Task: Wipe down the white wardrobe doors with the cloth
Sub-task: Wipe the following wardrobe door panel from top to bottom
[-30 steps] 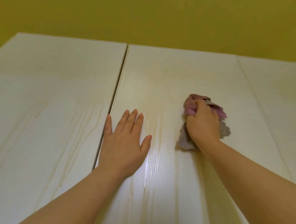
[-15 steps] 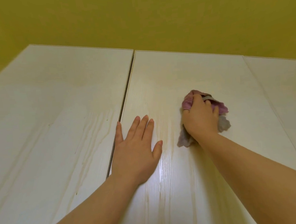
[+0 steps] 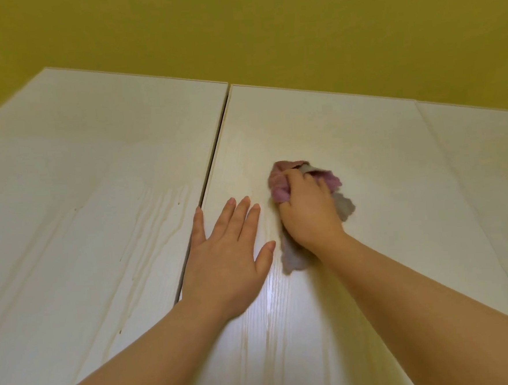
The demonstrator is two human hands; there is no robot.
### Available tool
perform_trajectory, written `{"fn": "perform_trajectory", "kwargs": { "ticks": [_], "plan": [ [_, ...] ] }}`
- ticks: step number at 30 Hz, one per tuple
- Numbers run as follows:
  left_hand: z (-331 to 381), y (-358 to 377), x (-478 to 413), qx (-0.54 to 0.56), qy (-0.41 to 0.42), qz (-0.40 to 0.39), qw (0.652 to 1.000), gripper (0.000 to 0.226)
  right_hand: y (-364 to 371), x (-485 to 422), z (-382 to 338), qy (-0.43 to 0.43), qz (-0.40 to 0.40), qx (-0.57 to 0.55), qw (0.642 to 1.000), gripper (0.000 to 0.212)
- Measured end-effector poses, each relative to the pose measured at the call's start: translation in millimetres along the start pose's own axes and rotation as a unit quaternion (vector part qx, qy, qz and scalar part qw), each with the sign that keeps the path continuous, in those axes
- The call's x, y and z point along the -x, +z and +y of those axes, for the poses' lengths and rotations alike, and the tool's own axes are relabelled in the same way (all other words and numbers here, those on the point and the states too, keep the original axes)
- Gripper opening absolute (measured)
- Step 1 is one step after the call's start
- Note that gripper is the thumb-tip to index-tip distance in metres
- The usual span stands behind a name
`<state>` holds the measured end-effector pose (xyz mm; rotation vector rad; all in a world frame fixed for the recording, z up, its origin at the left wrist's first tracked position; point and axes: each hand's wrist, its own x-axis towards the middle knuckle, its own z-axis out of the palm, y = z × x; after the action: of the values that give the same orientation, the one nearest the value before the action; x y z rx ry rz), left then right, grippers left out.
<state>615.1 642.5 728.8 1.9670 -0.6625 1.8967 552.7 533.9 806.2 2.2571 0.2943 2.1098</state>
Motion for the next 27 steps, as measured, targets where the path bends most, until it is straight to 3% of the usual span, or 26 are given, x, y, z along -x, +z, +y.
{"fn": "perform_trajectory", "kwargs": {
  "ticks": [2,3,7,9,12,16,21,25,27],
  "plan": [
    [-2,3,1,0.035,-0.008,0.037,0.999,0.079,7,14,-5,-0.121,-0.055,-0.039,0.99,0.028],
    [-4,4,2,0.06,-0.013,0.071,0.996,0.075,6,12,-1,-0.128,-0.062,-0.055,0.988,0.025],
    [-7,12,2,0.068,-0.03,0.146,0.986,0.061,5,-16,11,0.045,0.042,-0.068,0.996,0.024],
    [-8,11,0,0.034,-0.021,0.153,0.987,0.057,9,-8,7,-0.027,0.013,-0.094,0.995,0.019],
    [-10,13,1,0.011,-0.008,0.143,0.99,0.055,8,18,3,-0.158,-0.079,-0.086,0.98,0.018],
    [-8,9,6,0.002,-0.013,0.08,0.997,0.064,12,9,1,-0.044,0.017,-0.033,0.998,0.019],
    [-11,4,13,0.006,-0.013,0.031,0.999,0.079,11,35,0,-0.191,-0.057,-0.063,0.978,0.044],
    [-16,1,21,-0.013,0.003,0.009,1.0,0.08,12,25,-1,-0.056,0.029,-0.029,0.998,0.028],
    [-21,-2,24,-0.009,0.011,0.0,1.0,0.077,16,36,-5,-0.102,0.015,-0.027,0.994,0.035]
  ]
}}
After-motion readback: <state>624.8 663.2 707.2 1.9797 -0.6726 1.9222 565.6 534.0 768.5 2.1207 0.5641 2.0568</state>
